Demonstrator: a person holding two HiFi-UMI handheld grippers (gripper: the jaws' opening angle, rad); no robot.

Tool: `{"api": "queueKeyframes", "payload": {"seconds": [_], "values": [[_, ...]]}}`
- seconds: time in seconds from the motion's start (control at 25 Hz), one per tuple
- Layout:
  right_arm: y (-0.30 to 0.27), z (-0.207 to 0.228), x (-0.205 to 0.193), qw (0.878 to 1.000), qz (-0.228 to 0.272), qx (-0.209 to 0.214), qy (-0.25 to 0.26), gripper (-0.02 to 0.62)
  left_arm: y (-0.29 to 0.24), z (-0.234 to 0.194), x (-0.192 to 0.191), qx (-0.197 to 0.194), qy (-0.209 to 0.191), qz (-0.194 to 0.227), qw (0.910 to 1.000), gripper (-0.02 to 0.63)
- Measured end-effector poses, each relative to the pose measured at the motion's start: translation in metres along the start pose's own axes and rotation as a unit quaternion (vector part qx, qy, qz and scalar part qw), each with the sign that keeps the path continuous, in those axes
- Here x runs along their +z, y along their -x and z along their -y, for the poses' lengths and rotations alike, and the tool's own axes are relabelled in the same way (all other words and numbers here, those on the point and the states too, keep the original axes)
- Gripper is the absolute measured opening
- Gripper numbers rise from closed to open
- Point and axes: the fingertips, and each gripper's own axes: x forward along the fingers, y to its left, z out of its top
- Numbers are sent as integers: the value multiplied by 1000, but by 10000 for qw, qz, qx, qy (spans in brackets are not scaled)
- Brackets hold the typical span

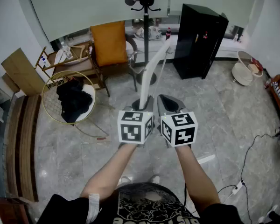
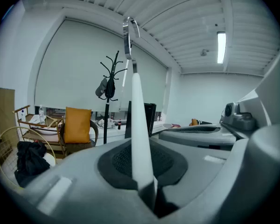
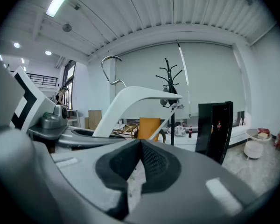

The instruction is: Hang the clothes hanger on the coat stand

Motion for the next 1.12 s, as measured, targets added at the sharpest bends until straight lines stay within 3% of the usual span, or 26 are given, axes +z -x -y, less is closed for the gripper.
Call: {"api": "queueKeyframes", "payload": {"seconds": [0.6,1.12], "values": [[18,48,-2,9994,69,323,-58,0,-27,43,9,289,-50,84,9995,40],[-31,75,-2,9997,-11,175,-146,0,-82,16,13,66,24,-16,10000,40]]}}
